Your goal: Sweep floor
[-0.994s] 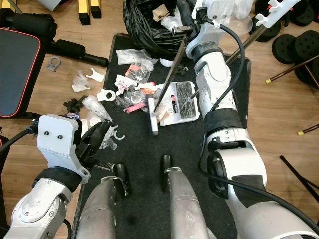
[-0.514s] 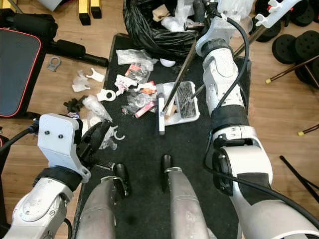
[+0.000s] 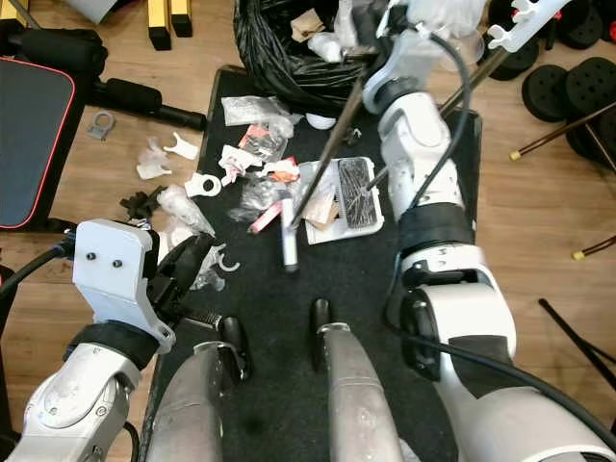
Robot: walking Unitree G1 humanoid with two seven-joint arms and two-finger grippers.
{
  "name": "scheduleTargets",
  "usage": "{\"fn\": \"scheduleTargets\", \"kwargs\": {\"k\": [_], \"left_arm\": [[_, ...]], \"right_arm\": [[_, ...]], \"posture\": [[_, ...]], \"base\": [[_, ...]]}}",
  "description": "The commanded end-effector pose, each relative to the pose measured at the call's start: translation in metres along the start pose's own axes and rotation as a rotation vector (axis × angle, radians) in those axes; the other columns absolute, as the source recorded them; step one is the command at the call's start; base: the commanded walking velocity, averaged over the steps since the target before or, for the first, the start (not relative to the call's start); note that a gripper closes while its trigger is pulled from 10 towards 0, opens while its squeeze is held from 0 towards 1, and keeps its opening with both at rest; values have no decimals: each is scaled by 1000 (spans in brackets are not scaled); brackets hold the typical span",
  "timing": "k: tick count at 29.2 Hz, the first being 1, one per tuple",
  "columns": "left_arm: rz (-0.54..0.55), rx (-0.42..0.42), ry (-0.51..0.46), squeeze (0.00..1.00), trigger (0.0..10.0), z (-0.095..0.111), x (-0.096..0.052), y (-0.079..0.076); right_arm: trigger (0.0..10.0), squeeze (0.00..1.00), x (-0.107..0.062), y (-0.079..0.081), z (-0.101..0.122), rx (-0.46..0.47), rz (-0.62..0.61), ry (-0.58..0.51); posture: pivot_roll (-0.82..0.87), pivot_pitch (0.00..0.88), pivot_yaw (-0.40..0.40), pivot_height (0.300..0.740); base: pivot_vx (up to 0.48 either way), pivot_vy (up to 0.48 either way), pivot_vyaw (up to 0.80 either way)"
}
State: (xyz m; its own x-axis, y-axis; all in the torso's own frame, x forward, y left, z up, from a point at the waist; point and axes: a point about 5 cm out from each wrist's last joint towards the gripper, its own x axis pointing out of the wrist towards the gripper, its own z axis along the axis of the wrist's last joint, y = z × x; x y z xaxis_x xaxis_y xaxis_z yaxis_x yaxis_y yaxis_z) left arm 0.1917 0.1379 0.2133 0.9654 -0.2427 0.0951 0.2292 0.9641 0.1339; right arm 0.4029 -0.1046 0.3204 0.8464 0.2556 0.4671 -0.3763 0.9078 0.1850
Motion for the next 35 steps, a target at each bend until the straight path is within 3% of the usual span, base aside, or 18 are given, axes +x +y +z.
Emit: {"fn": "scheduleTargets", "kwargs": {"k": [1,6,9,11,14,16,17,18,21,27,35], "left_arm": [[52,-13,23,0,10000,-4,-3,1],[53,-14,22,0,10000,-4,-3,1],[54,-15,21,0,10000,-4,-3,1],[55,-15,21,0,10000,-4,-3,1],[55,-14,21,0,10000,-4,-3,1],[56,-14,21,0,10000,-5,-2,1],[56,-14,21,0,10000,-5,-2,1],[55,-15,21,0,10000,-5,-2,1],[55,-15,21,0,10000,-5,-2,1],[55,-15,20,0,10000,-4,-2,1],[56,-15,21,0,10000,-4,-3,2]], "right_arm": [[10000,0,-6,5,-17,117,-6,47],[10000,0,-5,12,-18,194,4,13],[10000,0,-6,23,-8,348,76,-113],[10000,0,-6,25,-4,349,93,-135],[10000,0,-6,25,1,290,99,-149],[10000,0,-6,22,6,177,97,-148],[10000,0,-6,22,6,177,97,-148],[10000,0,-6,16,8,55,63,-134],[10000,0,-6,8,12,-16,26,-138],[10000,0,-8,-5,17,-37,-17,-146],[10000,0,-10,-9,16,-66,-32,-139]], "posture": [[-68,577,-181,740],[-68,577,-181,740],[-71,576,-184,740],[-71,576,-184,740],[-73,576,-184,740],[-73,576,-184,740],[-73,576,-184,740],[-72,575,-184,740],[-74,575,-184,740],[-73,576,-185,740],[-73,577,-183,740]], "base": [[0,0,0],[0,0,0],[0,0,0],[0,0,0],[0,0,0],[0,0,0],[0,0,0],[0,0,0],[0,0,0],[0,0,0],[0,0,0]]}}
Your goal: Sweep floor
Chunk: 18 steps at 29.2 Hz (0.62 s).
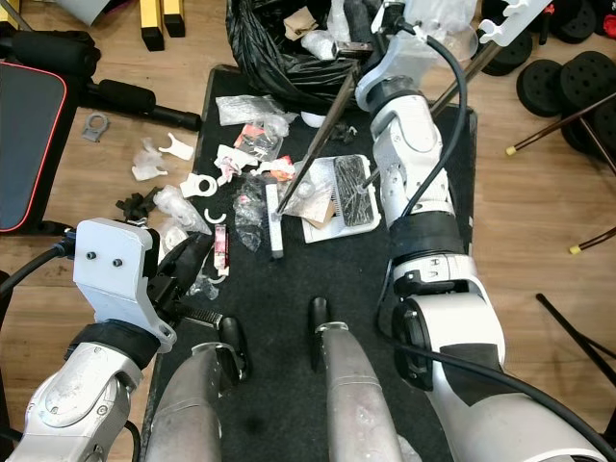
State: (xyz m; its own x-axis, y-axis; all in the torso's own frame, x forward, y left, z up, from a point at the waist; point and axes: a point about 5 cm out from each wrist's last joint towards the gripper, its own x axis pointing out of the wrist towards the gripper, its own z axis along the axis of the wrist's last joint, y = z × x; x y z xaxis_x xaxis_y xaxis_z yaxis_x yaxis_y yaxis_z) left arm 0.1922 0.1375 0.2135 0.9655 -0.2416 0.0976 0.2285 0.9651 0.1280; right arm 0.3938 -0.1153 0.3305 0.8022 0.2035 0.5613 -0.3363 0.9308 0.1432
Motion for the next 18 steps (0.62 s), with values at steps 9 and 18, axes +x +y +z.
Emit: {"fn": "scheduleTargets", "kwargs": {"k": [9,18], "left_arm": [[54,-10,24,0,10000,-5,-4,1],[56,-11,24,0,10000,-4,-5,2]], "right_arm": [[10000,0,-7,-10,0,-90,-34,-29],[10000,0,-8,-15,-3,-145,-55,-20]], "posture": [[-69,575,-184,740],[-67,582,-183,740]], "base": [[0,0,0],[0,0,0]]}}
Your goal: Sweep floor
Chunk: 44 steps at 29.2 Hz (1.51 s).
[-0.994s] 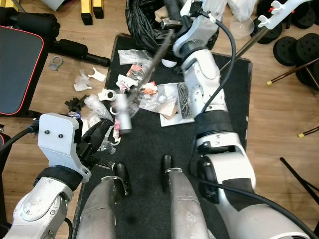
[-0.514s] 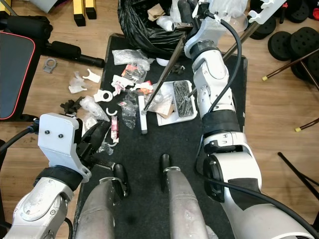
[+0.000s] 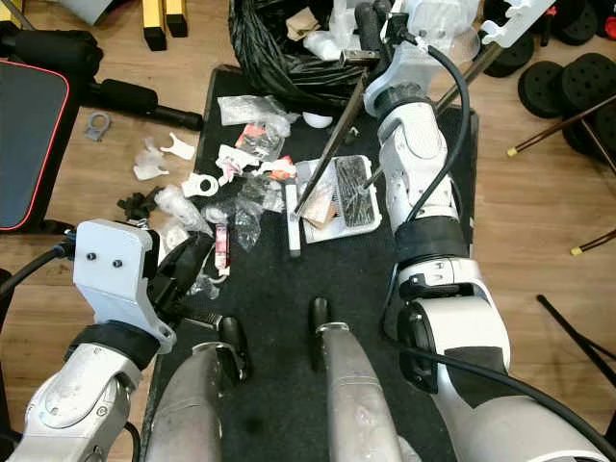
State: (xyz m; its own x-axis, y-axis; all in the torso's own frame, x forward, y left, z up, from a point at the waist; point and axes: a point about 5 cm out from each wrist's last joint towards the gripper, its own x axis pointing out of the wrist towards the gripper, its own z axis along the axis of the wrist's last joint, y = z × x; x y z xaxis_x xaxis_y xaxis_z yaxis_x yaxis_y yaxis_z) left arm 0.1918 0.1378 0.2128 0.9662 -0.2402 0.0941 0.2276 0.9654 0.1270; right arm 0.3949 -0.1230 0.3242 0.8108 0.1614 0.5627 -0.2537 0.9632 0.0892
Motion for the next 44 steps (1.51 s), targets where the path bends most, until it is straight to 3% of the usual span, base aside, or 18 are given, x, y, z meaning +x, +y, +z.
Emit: {"fn": "scheduleTargets", "kwargs": {"k": [1,11,15,24,26,29,30,32,33,35,44], "left_arm": [[55,-10,20,0,10000,-3,-4,2],[55,-10,20,0,10000,-3,-4,2],[54,-10,21,0,10000,-3,-4,2],[55,-11,21,0,10000,-3,-4,2],[54,-11,21,0,10000,-3,-4,2],[54,-11,21,0,10000,-3,-5,2],[54,-11,21,0,10000,-3,-5,2],[54,-10,20,0,10000,-2,-6,2],[54,-10,20,0,10000,-2,-6,2],[55,-9,18,0,10000,0,-9,1],[51,-5,14,0,10000,5,-16,0]], "right_arm": [[10000,0,-4,-9,-1,-69,-24,0],[10000,0,-3,-20,4,-166,-63,16],[10000,0,1,-20,16,-202,-53,-37],[10000,0,9,-14,36,-194,-31,-130],[10000,0,10,-11,42,-172,-25,-158],[10000,0,14,-4,56,-33,2,-234],[10000,0,14,-4,56,-33,2,-234],[10000,0,16,-1,65,128,12,-277],[10000,0,16,-1,65,128,12,-277],[10000,0,18,-4,65,214,0,-285],[10000,0,19,-5,58,234,-1,-270]], "posture": [[-67,582,-183,740],[-71,583,-182,740],[-71,583,-184,740],[-71,583,-184,740],[-71,583,-184,740],[-74,586,-184,740],[-74,586,-184,740],[-73,592,-187,740],[-73,592,-187,740],[-67,604,-188,740],[-51,638,-180,740]], "base": [[0,0,0],[0,0,0],[0,0,0],[0,0,0],[0,0,0],[0,0,0],[0,0,0],[0,0,0],[0,0,0],[0,0,0],[0,0,0]]}}
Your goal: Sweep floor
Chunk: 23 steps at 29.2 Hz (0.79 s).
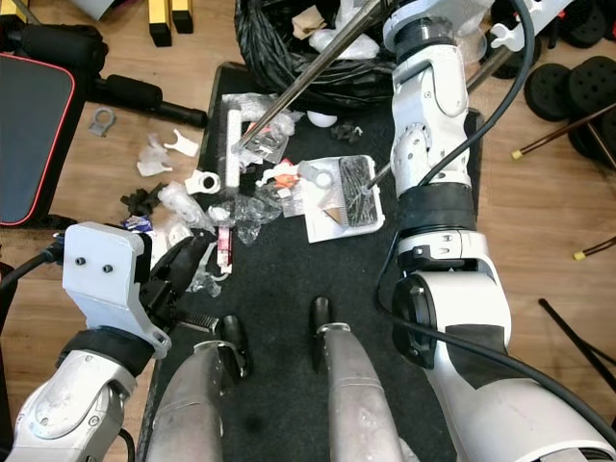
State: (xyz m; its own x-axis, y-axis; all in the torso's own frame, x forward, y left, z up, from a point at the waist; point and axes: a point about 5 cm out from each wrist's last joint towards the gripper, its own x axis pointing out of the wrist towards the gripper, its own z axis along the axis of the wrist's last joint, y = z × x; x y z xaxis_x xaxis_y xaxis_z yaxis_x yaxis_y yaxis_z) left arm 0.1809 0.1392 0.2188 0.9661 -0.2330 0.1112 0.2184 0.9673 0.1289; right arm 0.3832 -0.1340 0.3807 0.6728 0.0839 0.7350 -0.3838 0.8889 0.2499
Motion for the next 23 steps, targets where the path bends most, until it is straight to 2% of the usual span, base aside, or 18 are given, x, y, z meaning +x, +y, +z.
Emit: {"fn": "scheduleTargets", "kwargs": {"k": [1,6,12,14,17,19,23], "left_arm": [[42,-8,30,0,10000,-3,-5,0],[33,-2,24,0,10000,-2,-9,0],[32,2,24,0,10000,-3,-10,0],[32,5,26,0,10000,-3,-10,0],[32,5,26,0,10000,-3,-10,0],[32,6,29,0,10000,-3,-10,1],[32,6,33,0,10000,-3,-9,1]], "right_arm": [[10000,0,0,-2,4,14,0,-36],[10000,0,-3,-4,-5,-59,43,-13],[10000,0,-5,-8,-8,-89,48,0],[10000,0,-8,-11,-9,-141,50,20],[10000,0,-8,-11,-9,-141,50,20],[10000,0,-9,-14,-8,-205,58,28],[10000,0,-9,-16,-5,-252,77,20]], "posture": [[-51,638,-180,740],[-31,648,-170,740],[-23,644,-164,740],[-24,650,-163,740],[-24,650,-163,740],[-27,648,-161,740],[-32,645,-162,740]], "base": [[0,0,0],[0,0,0],[0,0,0],[0,0,0],[0,0,0],[0,0,0],[0,0,0]]}}
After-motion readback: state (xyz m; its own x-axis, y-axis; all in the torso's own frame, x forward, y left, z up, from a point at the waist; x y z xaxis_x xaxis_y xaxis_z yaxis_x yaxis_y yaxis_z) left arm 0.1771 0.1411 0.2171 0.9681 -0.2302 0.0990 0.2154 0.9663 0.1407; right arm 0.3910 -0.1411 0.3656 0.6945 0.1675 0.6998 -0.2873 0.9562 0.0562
